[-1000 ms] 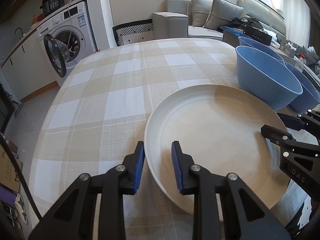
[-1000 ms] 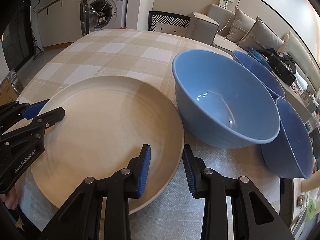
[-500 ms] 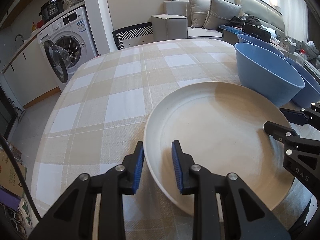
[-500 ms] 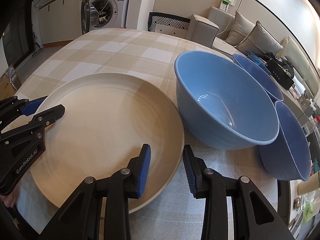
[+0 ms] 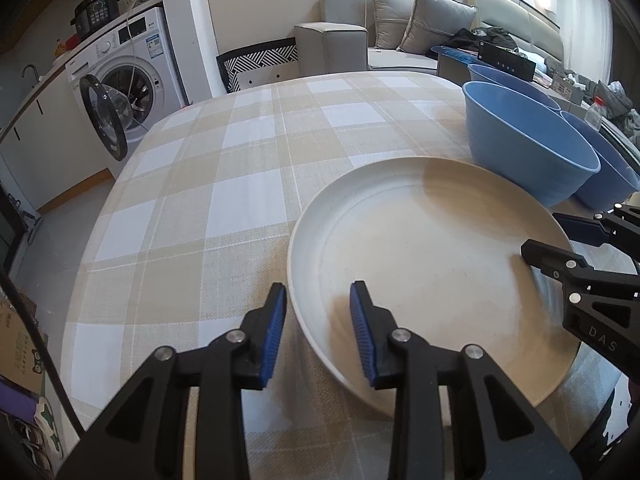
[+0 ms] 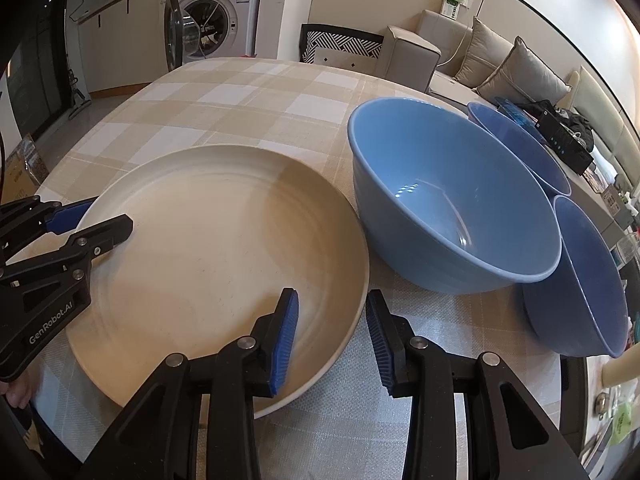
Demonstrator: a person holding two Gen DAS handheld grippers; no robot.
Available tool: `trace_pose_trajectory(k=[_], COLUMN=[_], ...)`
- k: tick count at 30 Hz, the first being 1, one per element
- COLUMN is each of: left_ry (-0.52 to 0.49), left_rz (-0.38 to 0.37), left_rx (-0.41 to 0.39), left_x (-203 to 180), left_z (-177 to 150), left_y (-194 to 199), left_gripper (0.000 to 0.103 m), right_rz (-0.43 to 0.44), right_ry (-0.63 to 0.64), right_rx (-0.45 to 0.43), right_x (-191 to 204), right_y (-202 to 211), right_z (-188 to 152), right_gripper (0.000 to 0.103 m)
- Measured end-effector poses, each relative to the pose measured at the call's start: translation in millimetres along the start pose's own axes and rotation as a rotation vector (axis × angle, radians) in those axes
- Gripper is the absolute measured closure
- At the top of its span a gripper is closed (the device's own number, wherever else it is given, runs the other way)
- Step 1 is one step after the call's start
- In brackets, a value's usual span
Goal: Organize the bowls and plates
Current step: 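Lower the held plate onto the other plate and open both grippers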
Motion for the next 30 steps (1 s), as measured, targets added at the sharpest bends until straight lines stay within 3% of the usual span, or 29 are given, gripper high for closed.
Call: trace_pose_trajectory(k=[3,6,15,20,24,29,30], left_ry=[0.021,0.032,0.070,0.070,0.086,0.082,0.081], left_rz=[-0.018,-0.010,-0.057,-0.071,-0.083,-0.098,-0.096], left_rx=[0.000,0.002,0.024,0.006,-0.025,-0.045,-0.050], left_x=[2.2,4.7,5.6,2.9,3.2,0.0,-0.8], left_z=[-1.7,-2.9,-6.5,-5.7,-4.0,0.9,1.8], left_y=[1.6,2.1,6.5,15.7,25.6,35.8,37.5], left_gripper=[0.060,0.051,0.049,0.041,0.019,0.014,0.005], right_rz=[0.011,0.007,0.042,0.056,0.068,0.090,0.097], right_ry=[-0.004,-0.012,-0.046,-0.064,-0.071,-0.084,-0.086], right_rx=[0.002,0.005,-0.016,-0.030,-0.037,-0.050,-0.053], right_x=[-1.4,-4.3,-11.8,-14.8,-15.8,-18.7,-19.6], right_y=[0.4,-0.2,10.4,17.3,22.0,30.7,33.2], right_z=[-0.6,-2.0,-2.8,-2.1,-2.8,-2.1,-2.1], right_gripper=[0.055,0.052,0.033,0.026,0.026,0.023,0.021])
Point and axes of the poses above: each gripper's, at about its wrist camera, not at the fingertips, and y roughly against the way its jaws point, x to its left, z to its top, the point moved 5 cm from there along -y, roughly the way its jaws point, and after that the axes turned 12 degrees about -z, right-handed, at the moved point
